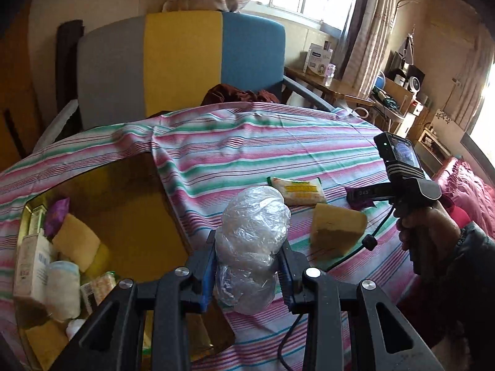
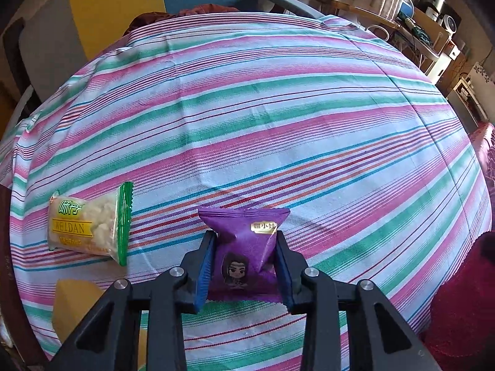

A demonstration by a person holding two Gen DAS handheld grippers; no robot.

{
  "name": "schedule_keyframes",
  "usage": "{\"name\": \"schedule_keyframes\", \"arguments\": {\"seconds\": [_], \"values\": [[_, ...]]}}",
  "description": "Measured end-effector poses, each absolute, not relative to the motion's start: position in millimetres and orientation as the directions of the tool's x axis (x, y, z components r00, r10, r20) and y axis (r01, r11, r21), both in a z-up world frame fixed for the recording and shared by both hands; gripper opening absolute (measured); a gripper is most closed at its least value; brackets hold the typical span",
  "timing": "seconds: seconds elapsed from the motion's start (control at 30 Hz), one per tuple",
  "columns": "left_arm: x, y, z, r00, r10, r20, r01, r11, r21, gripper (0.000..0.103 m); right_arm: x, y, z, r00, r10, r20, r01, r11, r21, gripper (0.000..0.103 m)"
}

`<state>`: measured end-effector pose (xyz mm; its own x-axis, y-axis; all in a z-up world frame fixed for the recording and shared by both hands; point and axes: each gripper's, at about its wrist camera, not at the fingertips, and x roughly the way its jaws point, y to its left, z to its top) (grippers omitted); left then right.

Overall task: Organize objects
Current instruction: 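Carry the wrapped ball toward the gold tray while the right gripper grasps the purple packet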

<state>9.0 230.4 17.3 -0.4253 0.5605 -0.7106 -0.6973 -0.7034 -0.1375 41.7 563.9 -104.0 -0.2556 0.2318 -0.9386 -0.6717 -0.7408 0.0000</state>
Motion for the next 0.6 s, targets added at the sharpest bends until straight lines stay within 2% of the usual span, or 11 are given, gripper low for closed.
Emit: {"name": "schedule_keyframes", "arguments": {"seconds": [0.27,0.6], "values": [[9,201,12,-0.533,0.486,-0.693,-0.629,-0.775,-0.060,0.035,41,566,-106,-0.248,0.244,-0.938,-0.665,-0.746,-0.018,0.036],[7,182,5,-0.553,0.466,-0.691,-0.593,-0.802,-0.066,0.035,41,568,-107,-0.241,0.264,-0.934,-0.653,-0.756,-0.045,0.037]]}}
